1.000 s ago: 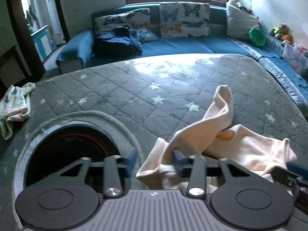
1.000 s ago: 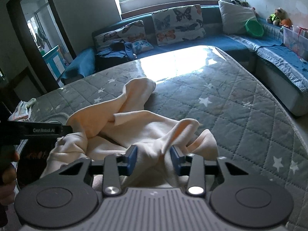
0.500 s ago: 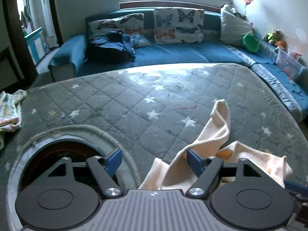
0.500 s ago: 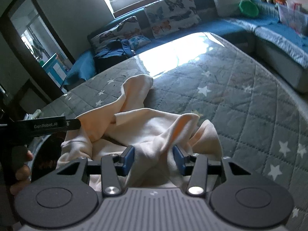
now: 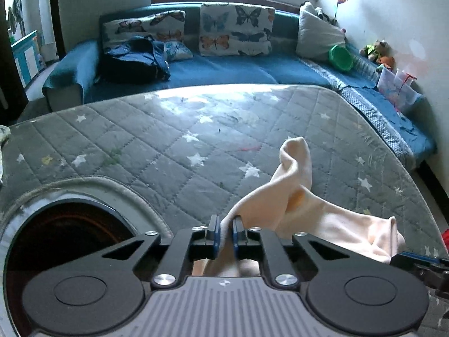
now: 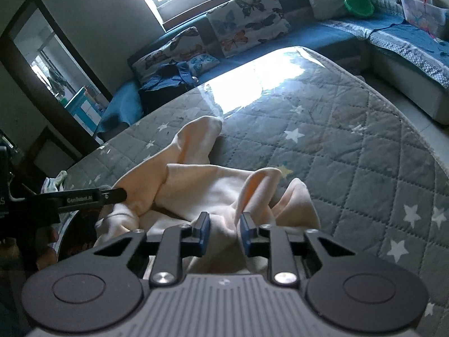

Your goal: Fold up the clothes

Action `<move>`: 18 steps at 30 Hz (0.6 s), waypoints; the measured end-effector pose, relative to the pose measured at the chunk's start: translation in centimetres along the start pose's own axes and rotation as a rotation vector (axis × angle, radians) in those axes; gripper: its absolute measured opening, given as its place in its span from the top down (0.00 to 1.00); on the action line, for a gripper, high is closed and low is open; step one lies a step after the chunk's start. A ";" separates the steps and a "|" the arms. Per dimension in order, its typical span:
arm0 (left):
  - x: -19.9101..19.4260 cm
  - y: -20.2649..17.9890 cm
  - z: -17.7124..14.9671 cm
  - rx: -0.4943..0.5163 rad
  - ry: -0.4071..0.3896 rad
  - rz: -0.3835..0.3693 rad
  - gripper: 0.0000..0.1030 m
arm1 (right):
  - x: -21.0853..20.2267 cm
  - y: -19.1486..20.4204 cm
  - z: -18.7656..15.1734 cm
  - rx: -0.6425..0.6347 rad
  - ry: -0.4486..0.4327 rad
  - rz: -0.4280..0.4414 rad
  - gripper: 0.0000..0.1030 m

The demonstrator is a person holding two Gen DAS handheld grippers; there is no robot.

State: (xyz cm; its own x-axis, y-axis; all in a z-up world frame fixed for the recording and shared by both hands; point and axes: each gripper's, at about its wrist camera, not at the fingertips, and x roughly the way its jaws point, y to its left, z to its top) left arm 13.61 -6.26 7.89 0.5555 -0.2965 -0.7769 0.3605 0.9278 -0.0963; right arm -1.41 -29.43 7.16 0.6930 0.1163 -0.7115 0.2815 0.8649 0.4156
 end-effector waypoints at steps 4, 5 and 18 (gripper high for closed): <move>-0.9 0.5 -0.2 -0.013 -0.016 0.008 0.93 | -0.7 0.0 -0.3 0.004 -0.009 0.008 0.73; -1.2 0.6 -0.2 -0.020 -0.019 0.007 0.93 | -0.8 -0.1 -0.4 0.012 -0.004 0.013 0.73; -2.5 3.1 -1.3 -0.082 -0.012 -0.017 0.89 | 1.6 -1.9 -0.9 0.167 0.061 0.099 0.66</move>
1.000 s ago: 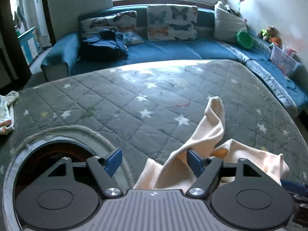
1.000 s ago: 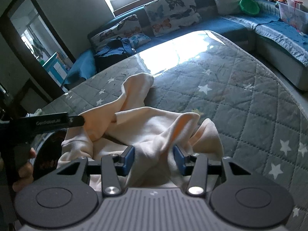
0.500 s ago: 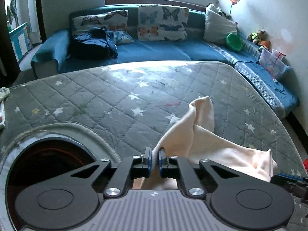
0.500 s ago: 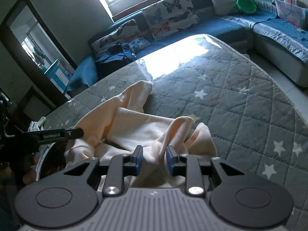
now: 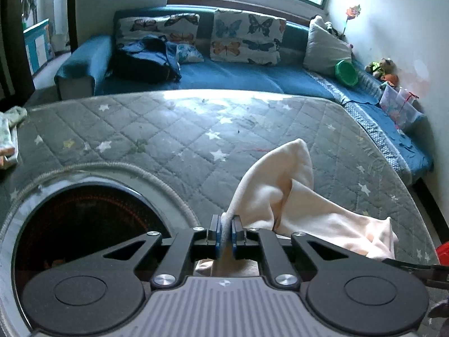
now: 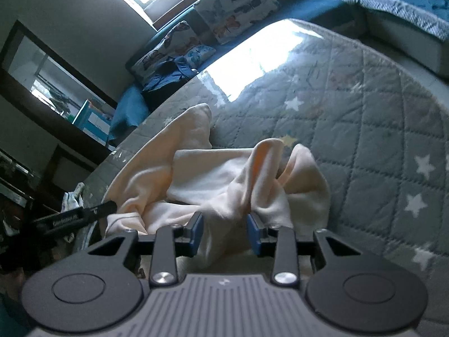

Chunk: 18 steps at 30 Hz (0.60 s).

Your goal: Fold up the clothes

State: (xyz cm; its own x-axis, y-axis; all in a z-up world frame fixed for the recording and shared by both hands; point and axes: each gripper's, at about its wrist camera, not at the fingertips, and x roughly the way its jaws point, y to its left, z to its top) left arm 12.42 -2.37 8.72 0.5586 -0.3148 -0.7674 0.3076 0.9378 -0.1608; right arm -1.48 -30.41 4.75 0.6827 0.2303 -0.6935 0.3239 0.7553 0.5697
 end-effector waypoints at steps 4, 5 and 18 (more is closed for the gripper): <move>0.7 0.4 0.3 -0.013 0.011 0.010 0.77 | 1.3 0.0 0.0 0.004 0.013 0.026 0.73; 0.9 0.4 0.3 -0.016 0.012 0.016 0.73 | 1.3 0.0 -0.1 -0.004 0.011 0.030 0.78; 2.8 2.5 0.2 -0.156 0.066 -0.076 0.78 | -1.1 2.1 1.0 -0.086 -0.050 0.085 0.91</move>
State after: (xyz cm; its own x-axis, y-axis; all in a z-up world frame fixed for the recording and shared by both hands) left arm 14.88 -0.91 6.27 0.4847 -0.3797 -0.7879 0.2206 0.9248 -0.3100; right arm -0.89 -29.70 7.14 0.7377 0.2670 -0.6201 0.2073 0.7845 0.5844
